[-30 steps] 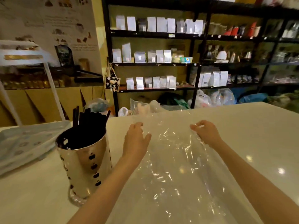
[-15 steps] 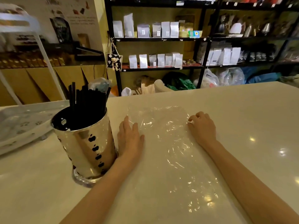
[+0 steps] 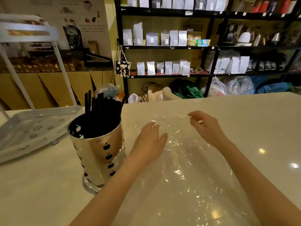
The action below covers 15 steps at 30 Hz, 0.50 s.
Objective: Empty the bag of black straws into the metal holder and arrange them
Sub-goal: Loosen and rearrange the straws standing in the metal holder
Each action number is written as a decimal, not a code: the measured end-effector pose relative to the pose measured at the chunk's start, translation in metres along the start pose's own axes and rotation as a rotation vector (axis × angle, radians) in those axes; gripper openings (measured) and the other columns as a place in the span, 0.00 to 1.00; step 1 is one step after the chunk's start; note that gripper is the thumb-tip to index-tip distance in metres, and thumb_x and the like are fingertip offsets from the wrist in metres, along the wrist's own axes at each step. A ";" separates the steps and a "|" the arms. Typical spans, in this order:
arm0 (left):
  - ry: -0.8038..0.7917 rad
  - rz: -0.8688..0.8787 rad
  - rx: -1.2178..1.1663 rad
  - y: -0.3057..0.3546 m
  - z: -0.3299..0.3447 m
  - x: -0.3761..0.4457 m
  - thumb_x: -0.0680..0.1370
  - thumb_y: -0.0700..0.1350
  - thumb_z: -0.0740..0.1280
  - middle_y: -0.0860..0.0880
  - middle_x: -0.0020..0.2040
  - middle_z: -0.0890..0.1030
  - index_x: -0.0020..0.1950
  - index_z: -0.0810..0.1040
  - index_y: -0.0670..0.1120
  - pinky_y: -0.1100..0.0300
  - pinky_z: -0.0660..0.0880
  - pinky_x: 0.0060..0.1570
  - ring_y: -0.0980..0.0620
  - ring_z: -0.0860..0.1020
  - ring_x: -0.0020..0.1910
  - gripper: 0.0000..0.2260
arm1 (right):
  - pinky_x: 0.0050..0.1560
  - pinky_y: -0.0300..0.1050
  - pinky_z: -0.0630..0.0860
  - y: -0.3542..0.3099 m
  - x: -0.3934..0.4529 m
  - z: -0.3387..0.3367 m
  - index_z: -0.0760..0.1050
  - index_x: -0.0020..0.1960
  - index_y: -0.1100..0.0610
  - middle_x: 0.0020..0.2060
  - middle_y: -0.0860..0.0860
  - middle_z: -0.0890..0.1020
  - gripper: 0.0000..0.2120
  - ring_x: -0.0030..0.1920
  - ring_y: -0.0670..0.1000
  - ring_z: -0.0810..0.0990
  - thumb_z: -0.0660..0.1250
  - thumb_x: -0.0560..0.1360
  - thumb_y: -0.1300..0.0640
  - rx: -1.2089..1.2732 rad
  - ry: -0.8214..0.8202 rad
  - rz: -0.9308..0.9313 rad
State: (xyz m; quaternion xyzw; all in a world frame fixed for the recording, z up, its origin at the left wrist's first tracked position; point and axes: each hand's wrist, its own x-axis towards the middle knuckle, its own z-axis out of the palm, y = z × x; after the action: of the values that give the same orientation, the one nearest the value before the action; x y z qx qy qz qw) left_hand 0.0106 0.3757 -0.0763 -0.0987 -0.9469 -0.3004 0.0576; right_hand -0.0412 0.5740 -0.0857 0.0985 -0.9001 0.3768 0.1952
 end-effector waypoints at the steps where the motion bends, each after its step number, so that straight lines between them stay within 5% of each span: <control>1: 0.013 0.039 -0.119 0.012 -0.017 -0.004 0.78 0.51 0.56 0.49 0.72 0.64 0.69 0.65 0.45 0.65 0.58 0.63 0.52 0.62 0.70 0.20 | 0.48 0.39 0.71 -0.018 0.002 -0.001 0.76 0.56 0.56 0.45 0.51 0.79 0.10 0.46 0.49 0.76 0.62 0.76 0.62 0.045 -0.010 -0.045; 5: 0.128 0.279 -0.423 0.048 -0.084 -0.028 0.76 0.49 0.60 0.59 0.58 0.75 0.58 0.73 0.58 0.70 0.68 0.55 0.63 0.71 0.58 0.12 | 0.49 0.36 0.73 -0.085 0.012 0.000 0.73 0.59 0.56 0.46 0.50 0.80 0.12 0.47 0.48 0.78 0.62 0.76 0.61 0.117 -0.060 -0.279; 10: 0.356 0.379 -0.352 0.023 -0.142 -0.045 0.72 0.53 0.64 0.61 0.54 0.77 0.54 0.72 0.61 0.68 0.74 0.53 0.64 0.74 0.56 0.12 | 0.44 0.40 0.75 -0.134 0.020 -0.006 0.75 0.58 0.59 0.44 0.52 0.82 0.13 0.43 0.49 0.79 0.61 0.75 0.58 -0.138 0.062 -0.646; 15: 0.357 0.154 -0.229 -0.027 -0.169 -0.047 0.62 0.60 0.67 0.61 0.62 0.68 0.67 0.64 0.57 0.62 0.65 0.59 0.63 0.67 0.59 0.33 | 0.52 0.36 0.73 -0.163 0.017 0.011 0.71 0.62 0.49 0.52 0.43 0.77 0.23 0.53 0.40 0.75 0.65 0.70 0.41 0.200 -0.360 -0.356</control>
State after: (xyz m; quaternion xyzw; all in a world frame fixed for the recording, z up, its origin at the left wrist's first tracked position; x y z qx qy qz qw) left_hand 0.0585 0.2486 0.0384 -0.1218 -0.8711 -0.4135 0.2352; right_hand -0.0069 0.4515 0.0190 0.3394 -0.8472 0.3998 0.0848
